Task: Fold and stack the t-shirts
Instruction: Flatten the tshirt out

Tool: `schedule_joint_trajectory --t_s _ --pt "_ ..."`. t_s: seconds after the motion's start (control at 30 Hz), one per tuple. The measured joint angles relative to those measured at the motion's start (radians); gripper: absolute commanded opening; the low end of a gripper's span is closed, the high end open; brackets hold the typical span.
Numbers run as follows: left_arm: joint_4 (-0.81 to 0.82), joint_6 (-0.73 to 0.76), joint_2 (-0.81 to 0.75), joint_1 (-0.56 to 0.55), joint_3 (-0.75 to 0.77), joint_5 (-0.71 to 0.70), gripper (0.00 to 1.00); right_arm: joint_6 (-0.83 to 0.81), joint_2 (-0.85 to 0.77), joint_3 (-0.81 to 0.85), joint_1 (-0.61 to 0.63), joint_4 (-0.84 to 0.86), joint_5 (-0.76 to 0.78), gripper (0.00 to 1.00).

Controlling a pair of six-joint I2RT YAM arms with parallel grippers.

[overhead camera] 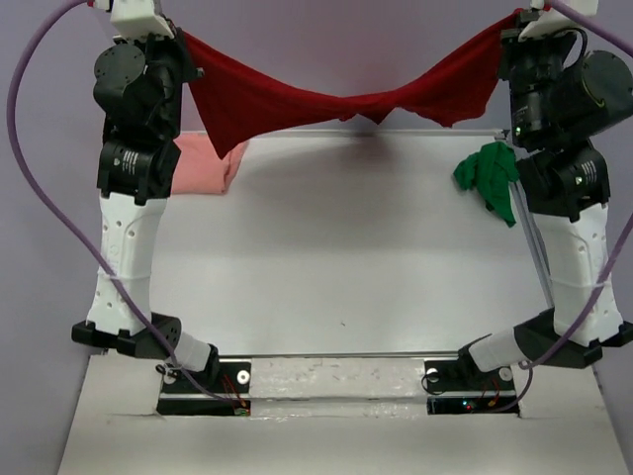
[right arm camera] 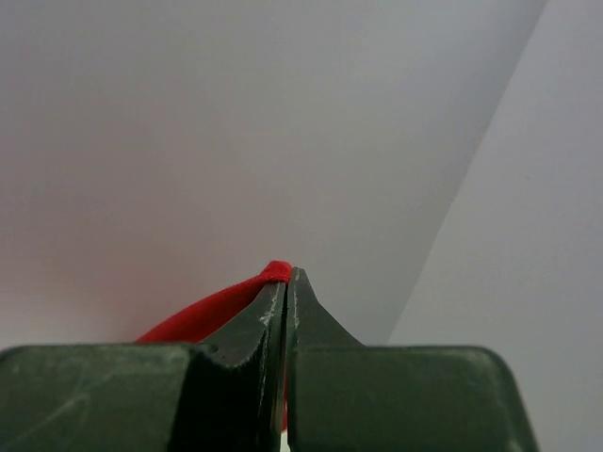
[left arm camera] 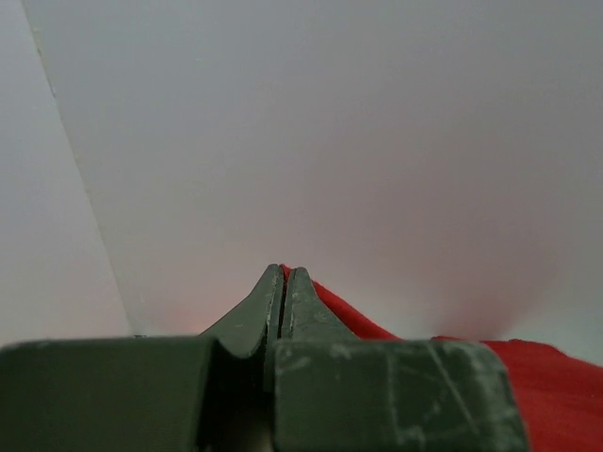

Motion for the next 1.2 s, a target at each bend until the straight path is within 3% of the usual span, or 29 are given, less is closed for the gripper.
schedule_joint_trajectory --t_s 0.13,0.3,0.43,0.63,0.8,0.93,1.1,1.2 --pt "0.001 0.006 -0.104 -0.05 -0.08 -0.038 0.0 -0.097 -0.069 -0.05 0.172 0.051 0.103 0.0" --pt "-0.027 0.026 -0.203 -0.172 -0.105 -0.103 0.0 -0.345 -0.127 -0.119 0.482 0.192 0.288 0.0" --pt "-0.043 0.036 -0.285 -0.206 -0.124 -0.148 0.0 -0.507 -0.169 -0.153 0.552 0.309 0.384 0.0" --pt "-0.039 0.056 -0.304 -0.206 -0.086 -0.193 0.0 -0.594 -0.161 -0.116 0.552 0.418 0.431 0.0" --pt "0.0 0.056 -0.183 -0.206 0.006 -0.185 0.0 -0.598 -0.052 -0.016 0.526 0.465 0.409 0.0" --pt "0.016 0.055 -0.014 -0.204 0.105 -0.159 0.0 -0.483 0.097 0.114 0.38 0.374 0.317 0.0" --pt "-0.019 0.048 0.313 -0.172 0.327 -0.077 0.0 -0.302 0.278 0.191 0.165 0.185 0.183 0.0" --pt "-0.034 0.032 0.436 -0.115 0.362 -0.018 0.0 -0.222 0.357 0.221 0.057 0.099 0.115 0.0"
